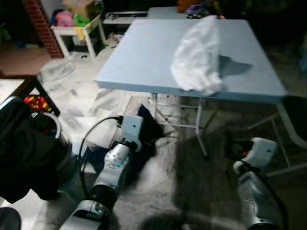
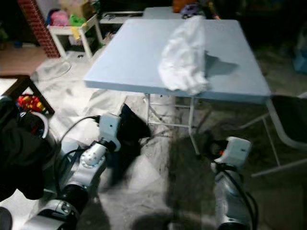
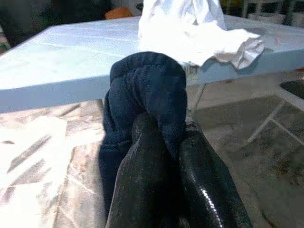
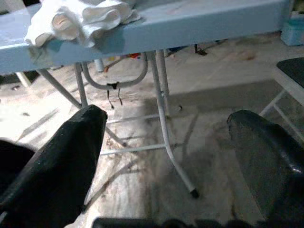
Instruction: Hang hanger
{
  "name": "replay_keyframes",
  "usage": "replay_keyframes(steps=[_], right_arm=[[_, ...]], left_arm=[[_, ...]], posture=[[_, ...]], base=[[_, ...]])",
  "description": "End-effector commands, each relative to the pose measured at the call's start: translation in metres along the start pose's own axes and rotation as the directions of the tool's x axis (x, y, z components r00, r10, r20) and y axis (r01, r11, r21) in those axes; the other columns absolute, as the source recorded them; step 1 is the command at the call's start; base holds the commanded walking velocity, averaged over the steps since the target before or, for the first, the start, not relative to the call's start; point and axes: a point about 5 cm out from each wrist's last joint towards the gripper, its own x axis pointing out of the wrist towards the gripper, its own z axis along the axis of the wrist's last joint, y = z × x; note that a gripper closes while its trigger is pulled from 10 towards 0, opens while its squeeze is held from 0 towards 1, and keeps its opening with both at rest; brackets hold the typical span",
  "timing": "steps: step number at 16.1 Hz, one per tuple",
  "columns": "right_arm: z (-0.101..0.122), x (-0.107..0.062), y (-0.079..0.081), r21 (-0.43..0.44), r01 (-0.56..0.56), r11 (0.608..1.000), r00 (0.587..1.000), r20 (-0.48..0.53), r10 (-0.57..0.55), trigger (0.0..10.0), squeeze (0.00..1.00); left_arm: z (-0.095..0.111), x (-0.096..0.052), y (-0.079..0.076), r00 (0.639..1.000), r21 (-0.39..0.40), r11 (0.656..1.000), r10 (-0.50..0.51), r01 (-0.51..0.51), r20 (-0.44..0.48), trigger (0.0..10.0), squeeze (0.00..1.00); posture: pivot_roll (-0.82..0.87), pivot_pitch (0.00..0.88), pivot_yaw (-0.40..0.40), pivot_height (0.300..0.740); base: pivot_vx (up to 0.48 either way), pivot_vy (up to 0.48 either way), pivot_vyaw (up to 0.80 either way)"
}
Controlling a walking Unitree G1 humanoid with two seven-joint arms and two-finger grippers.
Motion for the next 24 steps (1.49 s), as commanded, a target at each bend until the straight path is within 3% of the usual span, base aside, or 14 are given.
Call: replay_keyframes(steps=[1,6,18,24], right_arm=[[0.001,0.002,0.001,-0.003,0.000,1.000,1.000,-0.005,0.000,10.0,0.00],[-0.004,0.003,0.006,0.011,-0.001,1.000,1.000,-0.024,0.001,10.0,0.00],[-0.002,0.004,0.007,0.001,-0.008,1.000,1.000,-0.021,0.008,10.0,0.00],[-0.004,0.001,0.012,-0.010,-0.037,0.999,0.999,-0.035,0.036,10.0,0.00]], left_arm=[[0.007,0.008,-0.003,1.000,-0.009,1.000,-0.001,0.001,0.009,10.0,0.00],[0.000,0.010,-0.010,0.998,-0.113,0.993,-0.038,0.033,-0.048,10.0,0.00],[0.000,0.008,0.004,0.998,-0.097,0.995,-0.024,0.019,-0.053,10.0,0.00],[-0.012,-0.002,0.011,0.996,-0.091,0.996,0.011,-0.019,-0.088,10.0,0.00]], posture=[[-0.22,0.027,0.087,0.740],[-0.23,0.008,0.097,0.740],[-0.20,0.082,0.090,0.740],[-0.19,0.121,0.060,0.740]], base=[[0.000,0.000,0.00],[0.000,0.000,0.00],[0.000,0.464,-0.52],[0.000,0.480,0.00]])
